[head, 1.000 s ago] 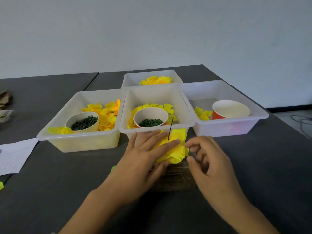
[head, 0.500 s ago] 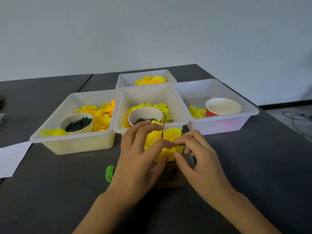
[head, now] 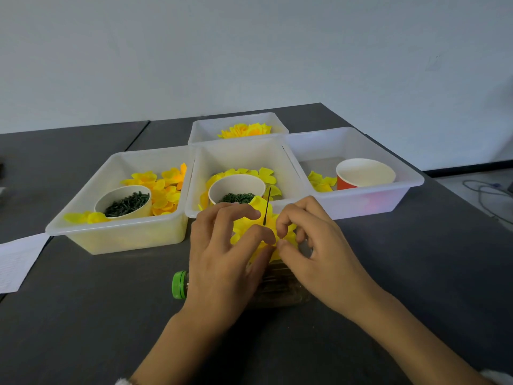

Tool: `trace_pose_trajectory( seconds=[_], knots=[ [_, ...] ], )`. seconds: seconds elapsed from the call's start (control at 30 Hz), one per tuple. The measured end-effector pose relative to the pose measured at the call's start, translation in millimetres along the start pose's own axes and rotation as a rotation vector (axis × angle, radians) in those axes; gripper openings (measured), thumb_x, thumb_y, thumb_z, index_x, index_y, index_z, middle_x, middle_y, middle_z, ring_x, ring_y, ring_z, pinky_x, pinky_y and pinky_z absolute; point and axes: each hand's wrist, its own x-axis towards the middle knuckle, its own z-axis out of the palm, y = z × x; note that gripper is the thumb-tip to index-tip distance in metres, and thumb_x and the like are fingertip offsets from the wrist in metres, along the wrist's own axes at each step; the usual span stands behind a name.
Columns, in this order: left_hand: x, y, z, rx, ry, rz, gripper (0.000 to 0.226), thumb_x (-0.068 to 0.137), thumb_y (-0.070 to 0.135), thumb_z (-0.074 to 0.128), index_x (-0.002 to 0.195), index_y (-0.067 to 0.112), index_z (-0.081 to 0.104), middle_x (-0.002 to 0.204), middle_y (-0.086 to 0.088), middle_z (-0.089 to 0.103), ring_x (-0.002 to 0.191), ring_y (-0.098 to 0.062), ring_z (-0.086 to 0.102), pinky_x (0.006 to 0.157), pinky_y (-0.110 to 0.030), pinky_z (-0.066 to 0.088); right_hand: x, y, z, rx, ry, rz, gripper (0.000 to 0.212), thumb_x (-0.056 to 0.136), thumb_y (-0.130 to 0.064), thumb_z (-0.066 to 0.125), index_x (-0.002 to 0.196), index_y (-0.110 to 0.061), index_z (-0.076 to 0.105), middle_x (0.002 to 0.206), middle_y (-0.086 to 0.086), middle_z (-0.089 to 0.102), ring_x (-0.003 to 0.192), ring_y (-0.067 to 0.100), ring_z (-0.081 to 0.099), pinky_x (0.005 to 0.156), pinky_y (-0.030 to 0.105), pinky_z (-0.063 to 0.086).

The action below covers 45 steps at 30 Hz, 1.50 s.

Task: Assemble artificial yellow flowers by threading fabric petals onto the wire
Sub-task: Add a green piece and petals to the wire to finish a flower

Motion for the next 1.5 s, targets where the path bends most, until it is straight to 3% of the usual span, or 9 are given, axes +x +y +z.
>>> trace_pose_trajectory(
  seconds=[0.3, 0.43, 0.67, 0.77, 0.9, 1.0, 1.13, 1.3, 1.5],
  knots=[
    [-1, 1, -7, -0.010, -0.017, -0.030, 0.011, 0.085, 0.019, 0.074, 0.084, 0.022, 0.063, 0.117, 0.004, 0.050, 0.117, -0.019, 0.035, 0.095, -0.018, 0.027, 6, 0, -11, 0.007, 0.003, 0.009, 0.022, 0.093, -0.011, 0.057, 0.081, -0.029, 0.051, 0.089, -0.013, 0.044, 0.074, 0.007, 0.050, 0.062, 0.007, 0.038],
    [-2, -4, -14, -0.015, -0.054, -0.039, 0.010, 0.083, 0.021, 0.075, 0.082, 0.020, 0.065, 0.119, 0.004, 0.049, 0.120, -0.017, 0.032, 0.098, -0.019, 0.027, 1, 4, -13, -0.075, -0.051, -0.001, 0.017, 0.095, -0.013, 0.054, 0.087, -0.027, 0.049, 0.095, -0.014, 0.042, 0.080, 0.005, 0.052, 0.068, 0.008, 0.038],
    [-6, -16, -21, -0.039, -0.159, -0.064, 0.011, 0.085, 0.015, 0.076, 0.084, 0.020, 0.066, 0.120, 0.004, 0.049, 0.121, -0.012, 0.030, 0.094, -0.015, 0.028, -4, 8, -14, -0.200, -0.081, -0.068, 0.012, 0.096, -0.013, 0.053, 0.090, -0.023, 0.051, 0.103, -0.012, 0.040, 0.086, 0.004, 0.049, 0.069, 0.021, 0.045],
    [-8, -19, -23, -0.057, -0.196, -0.063, 0.008, 0.086, 0.016, 0.074, 0.086, 0.019, 0.066, 0.121, 0.005, 0.050, 0.123, -0.006, 0.029, 0.095, -0.022, 0.033, -4, 9, -16, -0.228, -0.101, -0.095, 0.012, 0.096, -0.013, 0.053, 0.090, -0.023, 0.051, 0.103, -0.011, 0.040, 0.087, 0.003, 0.048, 0.068, 0.018, 0.042],
    [-8, -17, -23, -0.067, -0.221, -0.064, 0.009, 0.082, 0.018, 0.074, 0.087, 0.019, 0.066, 0.120, 0.004, 0.052, 0.121, -0.015, 0.034, 0.092, -0.032, 0.038, -3, 11, -19, -0.229, -0.108, -0.100, 0.012, 0.095, -0.010, 0.056, 0.090, -0.021, 0.053, 0.104, -0.012, 0.041, 0.092, 0.004, 0.049, 0.071, 0.017, 0.045],
    [-7, -16, -22, -0.063, -0.219, -0.066, 0.009, 0.081, 0.019, 0.074, 0.086, 0.018, 0.067, 0.120, 0.004, 0.051, 0.120, -0.017, 0.034, 0.093, -0.030, 0.036, -3, 11, -20, -0.224, -0.095, -0.104, 0.013, 0.093, -0.011, 0.058, 0.090, -0.022, 0.054, 0.104, -0.012, 0.042, 0.095, 0.001, 0.049, 0.075, 0.009, 0.041],
    [-8, -14, -21, -0.047, -0.225, -0.065, 0.009, 0.080, 0.018, 0.075, 0.085, 0.018, 0.067, 0.121, 0.002, 0.052, 0.119, -0.019, 0.035, 0.092, -0.030, 0.036, -4, 12, -19, -0.208, -0.084, -0.091, 0.011, 0.093, -0.011, 0.059, 0.090, -0.022, 0.055, 0.104, -0.012, 0.043, 0.096, 0.003, 0.049, 0.077, 0.012, 0.043],
    [-8, -15, -20, -0.039, -0.225, -0.061, 0.008, 0.081, 0.020, 0.074, 0.086, 0.018, 0.068, 0.121, 0.001, 0.052, 0.119, -0.019, 0.036, 0.094, -0.028, 0.034, -3, 16, -22, -0.200, -0.054, -0.094, 0.011, 0.091, -0.010, 0.061, 0.091, -0.020, 0.057, 0.103, -0.010, 0.045, 0.093, -0.003, 0.049, 0.073, 0.003, 0.038],
    [-9, -16, -19, -0.055, -0.230, -0.057, 0.009, 0.084, 0.026, 0.070, 0.088, 0.019, 0.067, 0.123, 0.004, 0.050, 0.122, -0.011, 0.029, 0.099, -0.018, 0.027, -1, 23, -26, -0.244, -0.062, -0.103, 0.013, 0.090, -0.010, 0.062, 0.092, -0.022, 0.057, 0.106, -0.011, 0.045, 0.098, -0.002, 0.049, 0.078, 0.007, 0.043]
  ],
)
